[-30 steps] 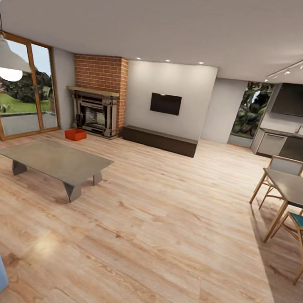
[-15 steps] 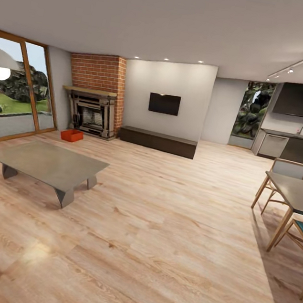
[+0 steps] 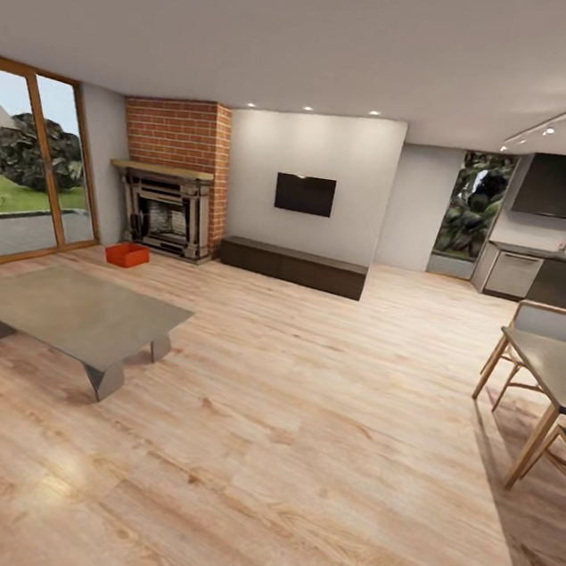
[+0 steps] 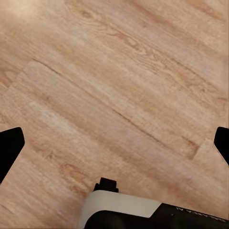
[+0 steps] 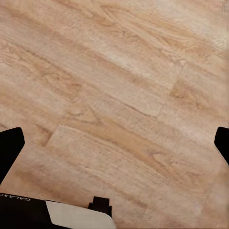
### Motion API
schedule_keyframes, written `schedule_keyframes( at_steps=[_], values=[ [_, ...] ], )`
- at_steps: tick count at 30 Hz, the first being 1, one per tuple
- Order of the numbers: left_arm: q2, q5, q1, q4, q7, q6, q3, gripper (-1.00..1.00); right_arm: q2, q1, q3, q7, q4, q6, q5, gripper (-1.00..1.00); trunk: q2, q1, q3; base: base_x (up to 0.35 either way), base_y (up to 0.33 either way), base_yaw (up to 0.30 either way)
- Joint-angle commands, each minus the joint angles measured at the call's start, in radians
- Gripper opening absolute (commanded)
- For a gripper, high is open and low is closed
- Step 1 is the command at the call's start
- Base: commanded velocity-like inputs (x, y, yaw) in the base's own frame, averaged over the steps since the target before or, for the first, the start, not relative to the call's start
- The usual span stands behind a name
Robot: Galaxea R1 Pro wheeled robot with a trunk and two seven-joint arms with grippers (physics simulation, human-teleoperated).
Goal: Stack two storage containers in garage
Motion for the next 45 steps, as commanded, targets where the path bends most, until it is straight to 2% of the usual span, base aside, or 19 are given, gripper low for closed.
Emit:
schedule_keyframes(
  at_steps=[1,31,45],
  values=[
    [0.001,0.004,-0.002,0.005,0.001,-0.007,0.0,1.0,0.0,-0.001,0.007,0.0,0.004,-0.007,0.002,1.0,-0.001,0.001,0.0,0.326,-0.111,0.0],
    [0.0,0.004,-0.001,0.005,0.004,-0.007,-0.001,1.0,-0.001,-0.001,0.008,-0.011,0.004,-0.009,0.002,1.0,-0.001,0.001,0.0,0.325,-0.102,0.0],
    [-0.004,0.004,-0.001,0.004,0.027,-0.007,-0.001,1.0,-0.001,-0.001,0.007,-0.011,0.004,-0.009,0.002,1.0,-0.001,0.001,0.0,0.325,-0.101,0.0]
  ],
)
